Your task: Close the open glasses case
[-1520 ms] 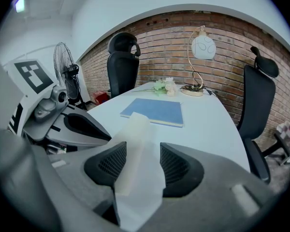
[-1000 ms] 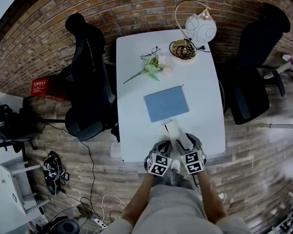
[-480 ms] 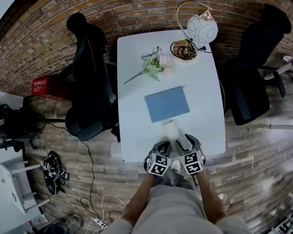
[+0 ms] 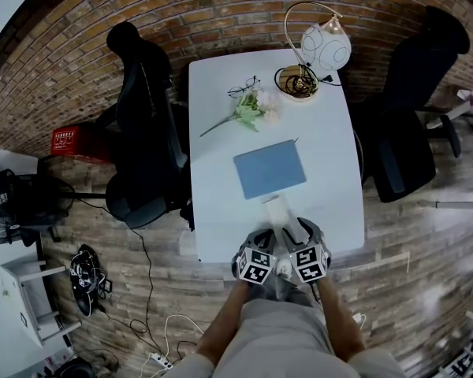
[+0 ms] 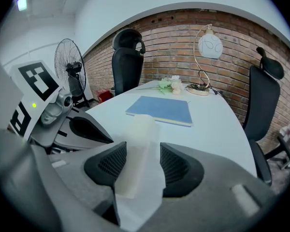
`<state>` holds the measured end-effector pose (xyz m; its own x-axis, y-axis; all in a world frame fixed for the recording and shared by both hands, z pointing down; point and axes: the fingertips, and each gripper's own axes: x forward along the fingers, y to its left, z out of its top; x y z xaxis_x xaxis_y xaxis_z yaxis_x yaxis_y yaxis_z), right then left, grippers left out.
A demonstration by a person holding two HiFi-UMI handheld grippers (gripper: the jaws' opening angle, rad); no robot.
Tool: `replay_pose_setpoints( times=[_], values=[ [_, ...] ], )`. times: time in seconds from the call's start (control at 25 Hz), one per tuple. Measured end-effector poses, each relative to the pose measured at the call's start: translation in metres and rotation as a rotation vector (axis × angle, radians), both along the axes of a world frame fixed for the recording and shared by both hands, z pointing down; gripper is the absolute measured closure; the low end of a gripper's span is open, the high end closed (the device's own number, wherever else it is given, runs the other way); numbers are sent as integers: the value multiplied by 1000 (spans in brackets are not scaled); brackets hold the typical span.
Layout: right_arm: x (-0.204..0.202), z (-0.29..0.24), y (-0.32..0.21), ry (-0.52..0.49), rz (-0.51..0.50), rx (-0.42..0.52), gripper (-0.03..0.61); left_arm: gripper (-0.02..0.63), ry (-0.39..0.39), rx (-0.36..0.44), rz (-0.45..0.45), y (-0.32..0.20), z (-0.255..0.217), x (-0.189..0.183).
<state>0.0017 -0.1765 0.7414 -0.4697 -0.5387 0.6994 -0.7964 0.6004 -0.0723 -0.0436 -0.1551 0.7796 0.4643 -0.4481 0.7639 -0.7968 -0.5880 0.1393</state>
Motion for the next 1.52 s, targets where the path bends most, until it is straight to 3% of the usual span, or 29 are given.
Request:
replay_pose_setpoints(
  times=[1.0,1.52],
  values=[
    [-5,4,2,14,-7,4,360,611,-29,-20,-5,3,7,-4],
    [-6,-10,4,8,-14,45,360,611,-11,32,-47,2,-13,-12]
  ],
)
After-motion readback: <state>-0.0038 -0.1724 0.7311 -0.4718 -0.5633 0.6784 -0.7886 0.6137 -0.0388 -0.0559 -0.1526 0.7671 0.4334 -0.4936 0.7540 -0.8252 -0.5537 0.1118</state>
